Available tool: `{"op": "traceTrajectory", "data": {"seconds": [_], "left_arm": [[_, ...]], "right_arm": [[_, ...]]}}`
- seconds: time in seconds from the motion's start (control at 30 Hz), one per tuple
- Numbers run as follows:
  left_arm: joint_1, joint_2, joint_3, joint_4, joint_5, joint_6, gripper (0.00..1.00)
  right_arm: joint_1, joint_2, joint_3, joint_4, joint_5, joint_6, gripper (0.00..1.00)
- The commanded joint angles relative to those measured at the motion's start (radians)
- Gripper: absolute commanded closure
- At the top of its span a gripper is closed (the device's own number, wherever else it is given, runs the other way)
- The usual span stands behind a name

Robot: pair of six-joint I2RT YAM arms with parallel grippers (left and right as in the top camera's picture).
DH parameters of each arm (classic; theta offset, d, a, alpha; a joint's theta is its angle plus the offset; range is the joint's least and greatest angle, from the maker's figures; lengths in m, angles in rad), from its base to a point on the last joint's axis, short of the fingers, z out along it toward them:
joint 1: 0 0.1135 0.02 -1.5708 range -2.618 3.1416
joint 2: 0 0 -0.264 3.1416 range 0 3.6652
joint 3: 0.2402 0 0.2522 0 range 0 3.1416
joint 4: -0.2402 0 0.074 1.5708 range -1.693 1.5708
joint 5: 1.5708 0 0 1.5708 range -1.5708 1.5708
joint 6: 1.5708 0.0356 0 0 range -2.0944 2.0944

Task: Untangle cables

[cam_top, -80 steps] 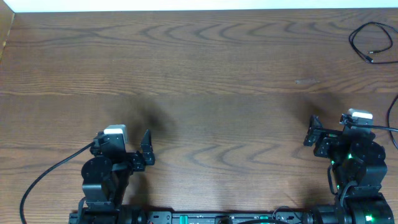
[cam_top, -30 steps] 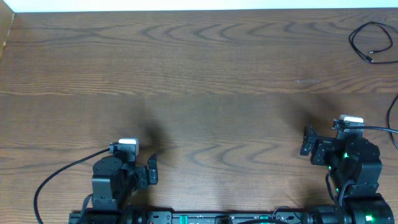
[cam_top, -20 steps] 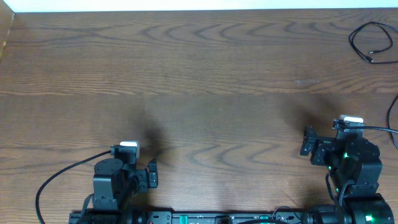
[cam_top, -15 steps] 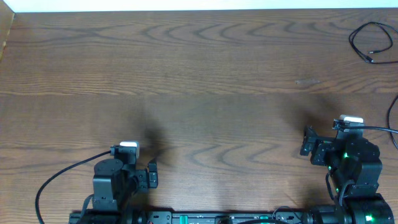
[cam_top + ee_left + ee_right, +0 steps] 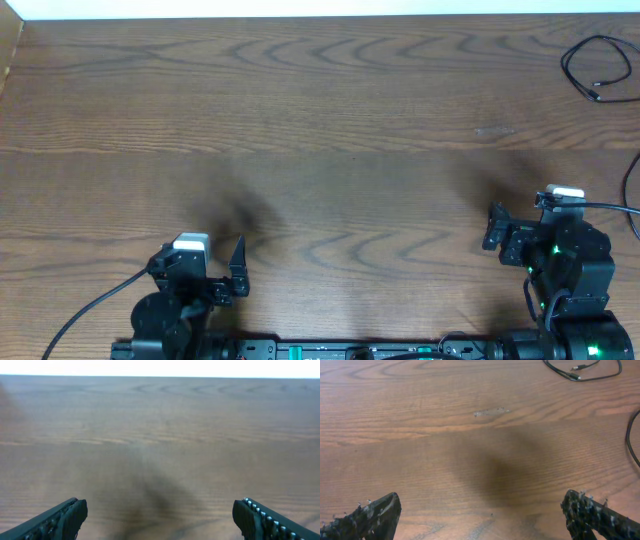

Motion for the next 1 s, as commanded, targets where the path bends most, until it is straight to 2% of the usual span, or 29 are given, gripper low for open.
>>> {"op": "traceTrajectory", "data": {"seconds": [0.0,0.33,0.83,0.97], "left_arm": [[0.002,-0.021,-0.006,0.016,-0.013,0.013,0.02],[0.036,-0.021,-0.060,0.045,-0.014,0.014,0.02],[0.051,-0.021,-0.379,0.509,0.002,0.013,0.02],[0.058,-0.021,-0.381,0.518,0.002,0.013,0.02]], "right_arm": [[-0.005,0.002,-0.002,-0.002,-0.005,-0.008,0.01],[-0.005,0.002,-0.002,-0.002,-0.005,-0.008,0.01],[-0.005,0.002,-0.002,-0.002,-0.005,-0.008,0.01],[-0.005,0.002,-0.002,-0.002,-0.005,-0.008,0.01]]}}
